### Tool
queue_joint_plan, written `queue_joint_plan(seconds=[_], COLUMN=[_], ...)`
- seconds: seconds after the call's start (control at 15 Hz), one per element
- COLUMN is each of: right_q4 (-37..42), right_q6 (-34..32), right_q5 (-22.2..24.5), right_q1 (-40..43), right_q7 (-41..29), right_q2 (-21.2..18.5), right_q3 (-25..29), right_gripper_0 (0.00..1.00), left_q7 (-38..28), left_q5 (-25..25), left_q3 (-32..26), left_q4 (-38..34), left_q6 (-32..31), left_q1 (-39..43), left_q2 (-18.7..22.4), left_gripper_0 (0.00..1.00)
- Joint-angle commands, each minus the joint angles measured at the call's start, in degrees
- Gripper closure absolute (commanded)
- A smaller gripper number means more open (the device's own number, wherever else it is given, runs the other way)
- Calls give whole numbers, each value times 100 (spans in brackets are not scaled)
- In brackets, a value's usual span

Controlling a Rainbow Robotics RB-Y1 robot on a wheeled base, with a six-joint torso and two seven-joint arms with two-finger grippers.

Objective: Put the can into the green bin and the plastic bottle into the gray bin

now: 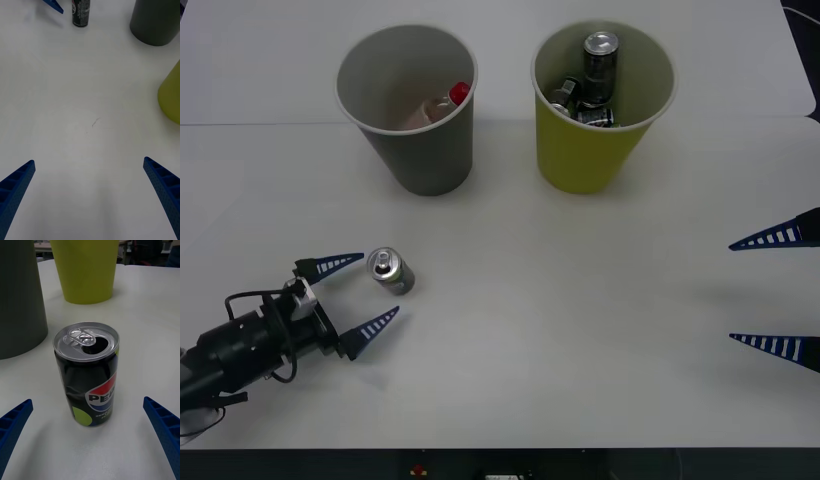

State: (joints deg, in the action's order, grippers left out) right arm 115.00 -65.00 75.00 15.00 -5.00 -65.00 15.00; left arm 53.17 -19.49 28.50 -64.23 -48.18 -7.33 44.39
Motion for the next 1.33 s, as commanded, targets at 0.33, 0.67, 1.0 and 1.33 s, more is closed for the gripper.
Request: queue_joint_plan(seconds=[0.33, 0.67, 1.0, 1.33], right_q4=[0, 0, 0, 0], right_q6=[0, 0, 0, 0], right_q5=[0, 0, 0, 0], right_q1=[0, 0, 0, 0], right_q7=[0, 0, 0, 0], right_q2=[0, 0, 0, 0], right_q3=[0, 0, 0, 0], right_gripper_0=[0, 0, 0, 0], left_q7=[0, 0, -18, -79], left_q5=[-240, -328, -407, -424], left_q3=[33, 33, 33, 25], left_q4=[-2, -2, -37, -186], left_q6=[415, 485, 459, 371], left_q1=[-260, -304, -295, -225], left_q2=[-528, -624, -624, -492], left_gripper_0=[0, 100, 100, 100])
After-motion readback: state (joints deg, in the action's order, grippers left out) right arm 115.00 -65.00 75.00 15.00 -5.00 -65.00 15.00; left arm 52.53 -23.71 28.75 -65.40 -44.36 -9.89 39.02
